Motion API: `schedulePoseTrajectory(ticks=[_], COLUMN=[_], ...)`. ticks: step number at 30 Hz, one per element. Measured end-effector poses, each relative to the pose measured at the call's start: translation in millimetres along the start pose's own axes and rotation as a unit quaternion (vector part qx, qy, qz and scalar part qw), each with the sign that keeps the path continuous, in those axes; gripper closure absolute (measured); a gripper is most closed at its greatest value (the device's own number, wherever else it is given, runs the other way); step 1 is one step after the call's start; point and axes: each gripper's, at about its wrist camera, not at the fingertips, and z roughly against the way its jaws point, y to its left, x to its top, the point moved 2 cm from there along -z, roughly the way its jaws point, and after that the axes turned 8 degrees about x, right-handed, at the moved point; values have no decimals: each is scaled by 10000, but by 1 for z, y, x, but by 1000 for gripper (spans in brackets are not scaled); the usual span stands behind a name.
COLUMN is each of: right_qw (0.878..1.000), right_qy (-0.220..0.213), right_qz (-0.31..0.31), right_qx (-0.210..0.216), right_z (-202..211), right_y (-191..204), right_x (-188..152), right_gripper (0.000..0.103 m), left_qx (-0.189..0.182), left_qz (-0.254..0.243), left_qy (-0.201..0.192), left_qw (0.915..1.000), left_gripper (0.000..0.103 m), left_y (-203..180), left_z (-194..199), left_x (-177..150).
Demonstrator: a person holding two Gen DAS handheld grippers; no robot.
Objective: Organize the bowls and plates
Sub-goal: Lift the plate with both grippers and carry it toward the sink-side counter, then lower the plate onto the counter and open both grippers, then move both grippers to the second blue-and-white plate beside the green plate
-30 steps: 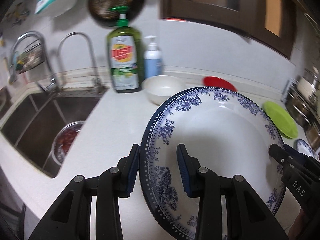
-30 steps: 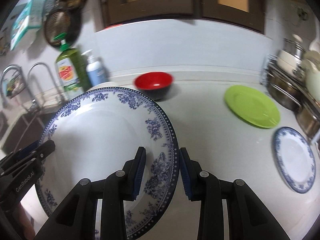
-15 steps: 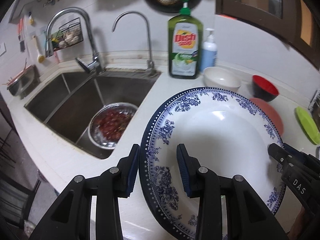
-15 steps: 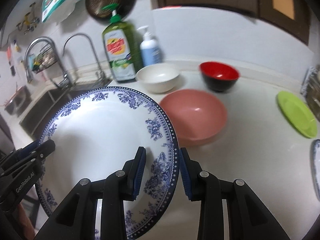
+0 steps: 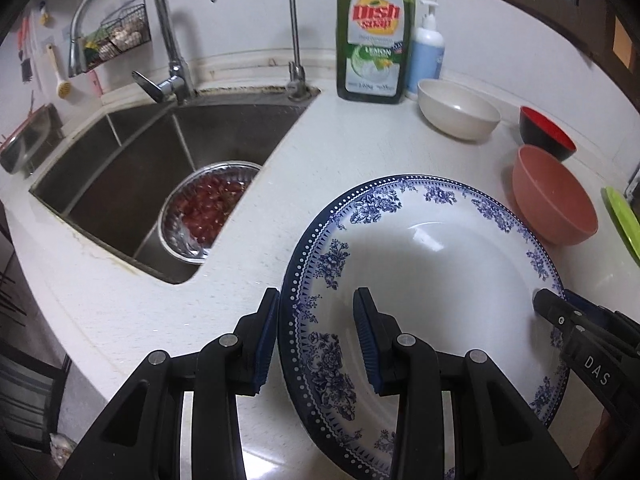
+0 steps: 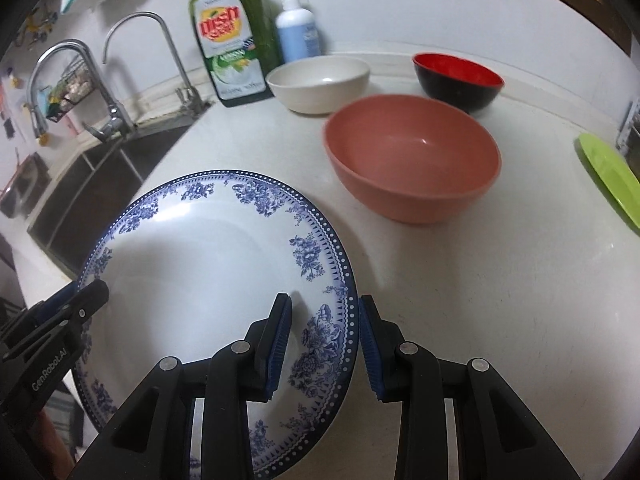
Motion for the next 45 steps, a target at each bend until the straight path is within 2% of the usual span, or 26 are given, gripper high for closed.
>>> schedulePoseTrajectory(ticks=[15, 22, 23, 25, 26, 28, 29, 37, 43, 45], right_qw=[9996, 9997, 9997, 9998, 9998, 9998, 9996, 9986, 9962, 9945], right_qy=[141, 166, 168, 112, 42, -118, -218, -481, -748, -873], right_qz=[65, 6, -32, -124, -134, -79, -52, -123, -309, -400], right_qx=[-221, -194, -171, -117, -136, -159, -158, -169, -327, -416], right_z=[-10, -11, -11, -9, -6, 0, 5, 26, 50, 60], right_y=[-3, -4, -4, -5, -5, -2, -1, -3, -17, -23], right_x=[0, 2, 3, 3, 4, 6, 7, 12, 10, 7], right_gripper=[68, 67, 67, 66, 60, 50, 48, 48, 48, 48], left_qx=[-55, -35, -14, 44, 64, 157, 184, -86, -378, -502], left_qz=[-48, -105, -113, -72, -61, -34, -45, -94, -458, -605], left_qy=[339, 356, 328, 215, 148, -75, -122, -384, -803, -936], left_qw=[9994, 9993, 9994, 9997, 9999, 9998, 9997, 9992, 9950, 9925], left_gripper=[65, 64, 62, 46, 38, 30, 24, 22, 17, 12], left_y=[-6, -7, -7, -5, -4, -1, -1, -3, -26, -35], left_z=[-23, -24, -23, -18, -15, -6, -4, 19, 45, 54], left_x=[-1, -1, -1, 0, 2, 4, 5, 16, 25, 29])
